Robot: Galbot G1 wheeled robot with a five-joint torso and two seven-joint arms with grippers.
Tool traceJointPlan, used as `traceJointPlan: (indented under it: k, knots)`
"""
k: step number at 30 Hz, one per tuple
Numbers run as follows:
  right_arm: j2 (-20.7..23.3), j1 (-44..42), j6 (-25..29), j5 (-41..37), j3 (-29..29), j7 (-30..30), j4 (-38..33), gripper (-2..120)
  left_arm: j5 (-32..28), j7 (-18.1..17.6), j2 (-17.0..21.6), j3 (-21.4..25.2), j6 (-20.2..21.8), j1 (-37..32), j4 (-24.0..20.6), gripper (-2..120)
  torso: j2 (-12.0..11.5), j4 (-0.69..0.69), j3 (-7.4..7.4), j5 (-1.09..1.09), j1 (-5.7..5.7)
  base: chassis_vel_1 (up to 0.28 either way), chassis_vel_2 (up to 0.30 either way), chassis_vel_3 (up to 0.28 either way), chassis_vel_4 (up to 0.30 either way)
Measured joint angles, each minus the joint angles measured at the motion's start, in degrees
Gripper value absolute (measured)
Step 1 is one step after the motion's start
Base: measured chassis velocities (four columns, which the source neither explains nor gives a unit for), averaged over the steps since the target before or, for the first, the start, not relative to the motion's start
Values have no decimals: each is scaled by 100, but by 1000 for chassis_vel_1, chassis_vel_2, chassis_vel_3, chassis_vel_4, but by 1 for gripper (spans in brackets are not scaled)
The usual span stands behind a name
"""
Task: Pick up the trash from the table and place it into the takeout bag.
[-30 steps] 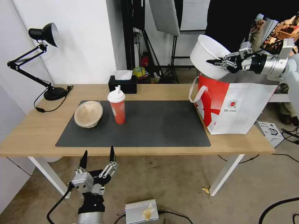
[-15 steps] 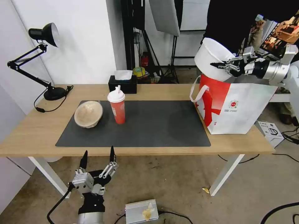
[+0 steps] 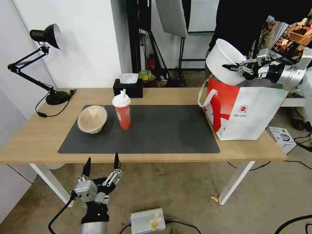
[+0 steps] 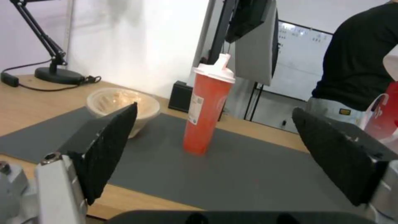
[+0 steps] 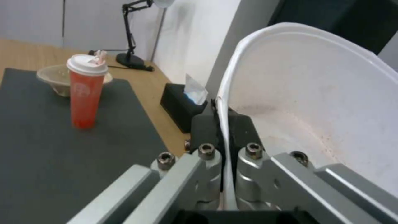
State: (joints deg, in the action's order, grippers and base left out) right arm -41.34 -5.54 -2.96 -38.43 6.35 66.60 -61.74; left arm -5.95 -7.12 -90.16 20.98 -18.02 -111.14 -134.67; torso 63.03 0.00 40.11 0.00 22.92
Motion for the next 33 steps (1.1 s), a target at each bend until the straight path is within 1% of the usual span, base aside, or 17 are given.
traceJointPlan:
  k: [10, 33]
  knots:
    - [2, -257, 9, -38, 201, -60, -4, 0, -3, -1, -1, 4, 5, 19, 17, 100, 0, 0, 0, 0, 0, 0, 0, 0, 0]
    - [-16, -993, -17, -85, 574, -223, -302, 0, 20, -2, -45, -17, -5, 0, 3, 100, 0, -1, 0, 0, 0, 0, 0, 0, 0]
